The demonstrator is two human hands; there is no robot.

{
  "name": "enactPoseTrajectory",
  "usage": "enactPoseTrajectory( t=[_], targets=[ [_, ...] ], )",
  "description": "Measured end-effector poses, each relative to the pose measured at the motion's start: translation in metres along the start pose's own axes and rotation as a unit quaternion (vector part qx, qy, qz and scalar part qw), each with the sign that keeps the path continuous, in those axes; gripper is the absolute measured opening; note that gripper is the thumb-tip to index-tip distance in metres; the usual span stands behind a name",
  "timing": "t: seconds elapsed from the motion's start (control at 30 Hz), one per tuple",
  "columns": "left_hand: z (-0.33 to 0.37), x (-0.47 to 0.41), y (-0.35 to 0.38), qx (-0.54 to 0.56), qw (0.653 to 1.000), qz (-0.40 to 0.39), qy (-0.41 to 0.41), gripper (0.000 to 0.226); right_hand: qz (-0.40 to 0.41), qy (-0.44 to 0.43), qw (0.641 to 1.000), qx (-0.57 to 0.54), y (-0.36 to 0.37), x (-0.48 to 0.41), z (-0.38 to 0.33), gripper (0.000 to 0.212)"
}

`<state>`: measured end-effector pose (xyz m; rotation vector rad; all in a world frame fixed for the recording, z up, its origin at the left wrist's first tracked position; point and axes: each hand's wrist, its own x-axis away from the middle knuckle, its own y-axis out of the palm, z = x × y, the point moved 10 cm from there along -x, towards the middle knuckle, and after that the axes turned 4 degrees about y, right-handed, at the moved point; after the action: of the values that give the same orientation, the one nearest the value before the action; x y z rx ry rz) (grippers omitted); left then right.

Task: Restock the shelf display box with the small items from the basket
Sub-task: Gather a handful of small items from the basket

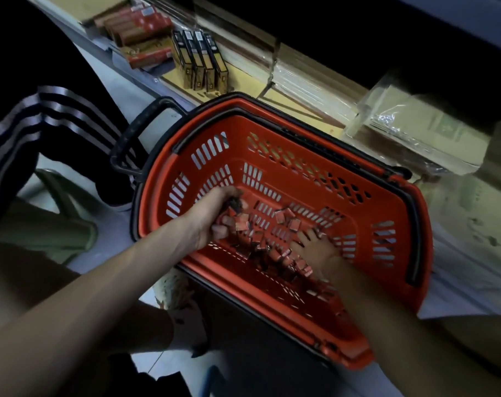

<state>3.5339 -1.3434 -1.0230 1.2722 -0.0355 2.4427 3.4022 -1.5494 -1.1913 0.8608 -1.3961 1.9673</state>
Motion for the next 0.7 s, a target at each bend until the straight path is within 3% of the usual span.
enactPoseTrajectory(
  t=[0.1, 0.27, 0.4, 0.57, 0.63, 0.7],
  targets=[
    [0.002, -0.003, -0.001, 0.005, 1.0, 0.01, 0.003, 0.015, 0.025, -0.01, 1.0, 0.006, -0.002, -0.002, 0.0, 0.105],
    [-0.004, -0.006, 0.002, 0.023, 1.0, 0.0, -0.013, 0.024, -0.001, -0.039, 0.998, 0.054, -0.003, -0.004, -0.011, 0.092],
    [-0.002, 0.0, 0.011, 0.012, 1.0, -0.001, -0.015, 0.029, -0.009, -0.066, 0.998, 0.007, -0.003, -0.002, -0.012, 0.088],
    [0.0, 0.009, 0.026, 0.046, 0.998, -0.033, -0.029, 0.03, -0.089, -0.004, 0.992, -0.088, 0.001, 0.006, -0.004, 0.037],
    [0.002, 0.013, 0.031, 0.056, 0.997, -0.04, -0.031, 0.031, -0.097, 0.01, 0.987, -0.129, -0.008, 0.014, 0.001, 0.043],
    [0.005, 0.015, 0.034, 0.065, 0.997, -0.037, -0.024, 0.035, -0.06, 0.019, 0.978, -0.199, -0.02, 0.02, 0.011, 0.065]
  ],
)
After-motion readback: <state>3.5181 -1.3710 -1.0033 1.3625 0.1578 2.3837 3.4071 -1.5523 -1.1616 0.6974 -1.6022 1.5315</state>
